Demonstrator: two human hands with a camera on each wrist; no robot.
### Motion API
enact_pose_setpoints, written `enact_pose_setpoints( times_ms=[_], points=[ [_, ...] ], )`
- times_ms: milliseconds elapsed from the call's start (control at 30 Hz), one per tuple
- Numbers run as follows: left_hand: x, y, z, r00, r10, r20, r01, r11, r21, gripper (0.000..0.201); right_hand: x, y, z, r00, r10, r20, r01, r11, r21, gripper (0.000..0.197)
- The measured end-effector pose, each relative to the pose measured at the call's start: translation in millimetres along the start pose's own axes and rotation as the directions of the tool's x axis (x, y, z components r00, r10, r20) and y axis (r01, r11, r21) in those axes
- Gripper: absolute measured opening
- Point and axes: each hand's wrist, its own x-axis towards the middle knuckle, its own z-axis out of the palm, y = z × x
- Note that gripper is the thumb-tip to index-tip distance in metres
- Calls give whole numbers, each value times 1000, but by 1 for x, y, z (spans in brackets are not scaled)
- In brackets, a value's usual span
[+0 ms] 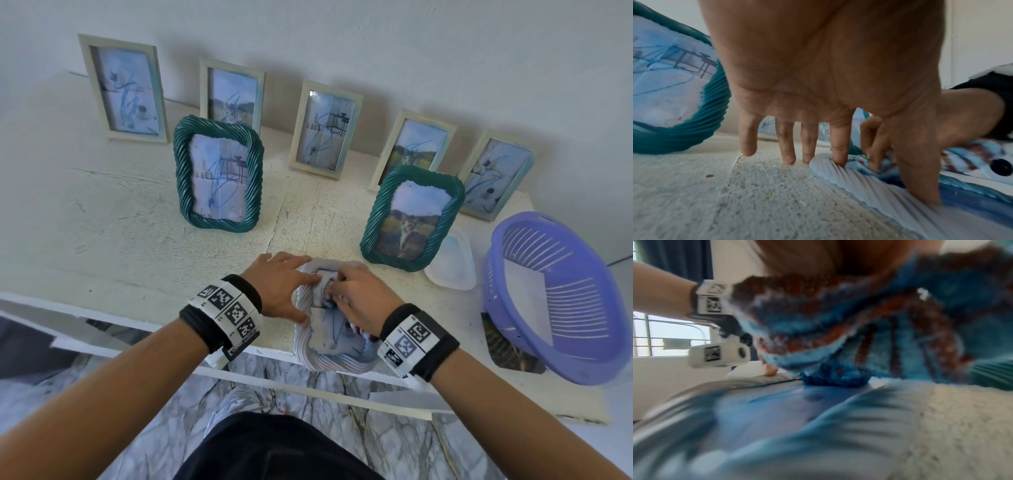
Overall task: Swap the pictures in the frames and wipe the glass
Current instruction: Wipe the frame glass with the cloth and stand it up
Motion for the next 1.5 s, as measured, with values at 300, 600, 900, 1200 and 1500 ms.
enact_pose_setpoints(
  times_ms=[300, 600, 900, 1200, 1500],
  points=[
    [1, 1, 1, 1000, -8, 6, 7, 1000, 12, 87, -15, -8, 0, 993, -79, 91, 80, 997, -4, 26],
    [0, 5, 2, 1000, -17, 4, 17, 999, 32, 88, -18, -21, 7, 996, -63, 67, 63, 998, 0, 26],
    [-4, 10, 1, 999, -42, 9, 41, 999, 27, 89, -18, -20, 7, 998, -33, 50, 32, 999, 6, 25],
    [-7, 13, -1, 999, -40, 4, 40, 999, 32, 90, -13, -7, -1, 1000, 3, -4, -3, 1000, -11, 22],
    [-5, 9, 0, 999, -32, 14, 32, 999, 24, 89, -17, 14, -8, 995, 83, -52, -85, 996, -36, 21]
  ],
)
